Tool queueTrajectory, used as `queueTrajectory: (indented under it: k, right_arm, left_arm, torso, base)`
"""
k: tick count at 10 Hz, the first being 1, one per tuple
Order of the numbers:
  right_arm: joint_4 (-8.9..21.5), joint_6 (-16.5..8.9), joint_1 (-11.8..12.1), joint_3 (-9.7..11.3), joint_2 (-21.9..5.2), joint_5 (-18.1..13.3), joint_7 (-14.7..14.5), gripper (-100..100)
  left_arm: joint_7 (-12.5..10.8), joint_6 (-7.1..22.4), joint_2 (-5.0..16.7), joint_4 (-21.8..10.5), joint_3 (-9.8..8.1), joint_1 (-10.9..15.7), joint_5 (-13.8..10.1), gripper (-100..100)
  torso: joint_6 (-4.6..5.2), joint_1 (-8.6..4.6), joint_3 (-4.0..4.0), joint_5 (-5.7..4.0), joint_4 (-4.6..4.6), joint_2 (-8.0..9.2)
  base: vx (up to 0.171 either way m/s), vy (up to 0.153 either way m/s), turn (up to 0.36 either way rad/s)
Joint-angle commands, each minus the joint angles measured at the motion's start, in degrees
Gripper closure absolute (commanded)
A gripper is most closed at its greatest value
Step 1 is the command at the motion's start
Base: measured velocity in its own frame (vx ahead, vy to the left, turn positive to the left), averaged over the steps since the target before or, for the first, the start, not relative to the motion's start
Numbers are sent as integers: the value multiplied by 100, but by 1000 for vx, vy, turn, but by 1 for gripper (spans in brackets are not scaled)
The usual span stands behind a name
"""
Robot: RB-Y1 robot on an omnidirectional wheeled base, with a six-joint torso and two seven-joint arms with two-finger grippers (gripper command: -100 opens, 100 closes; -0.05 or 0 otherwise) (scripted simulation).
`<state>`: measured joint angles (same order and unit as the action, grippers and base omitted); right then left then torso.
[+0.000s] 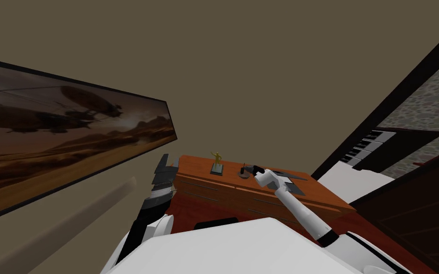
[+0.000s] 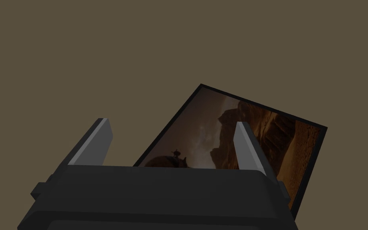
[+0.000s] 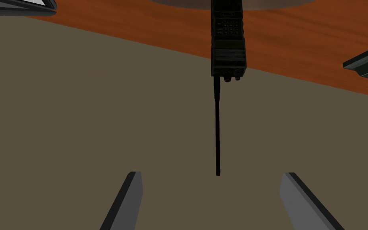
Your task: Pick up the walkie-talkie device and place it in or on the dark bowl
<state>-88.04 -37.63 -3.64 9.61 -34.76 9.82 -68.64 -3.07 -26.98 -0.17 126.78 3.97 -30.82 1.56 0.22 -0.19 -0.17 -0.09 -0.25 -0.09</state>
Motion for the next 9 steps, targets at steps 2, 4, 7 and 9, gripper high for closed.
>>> queueTrajectory:
  k: [2,4,7,9]
  right_arm:
    - [-269,-290,-57,-45,-100,179,-114,-100]
    - [-222,-246,-50,-37,-78,140,-91,0]
    - [-220,-243,-50,-36,-78,140,-90,0]
    - [-220,-243,-50,-36,-78,140,-90,0]
  left_arm:
    - [0,0,0,0,0,0,0,0]
    - [0,0,0,0,0,0,0,0]
    - [0,0,0,0,0,0,0,0]
    - [0,0,0,0,0,0,0,0]
  torso:
    - [0,0,0,0,0,0]
    - [0,-2,-1,-1,-1,-1]
    - [0,-4,-2,-2,-1,-3]
    - [0,-4,-2,-2,-1,-4]
  base:
    - [-8,10,-30]
    - [0,0,0]
    - [0,0,0]
    - [0,0,0]
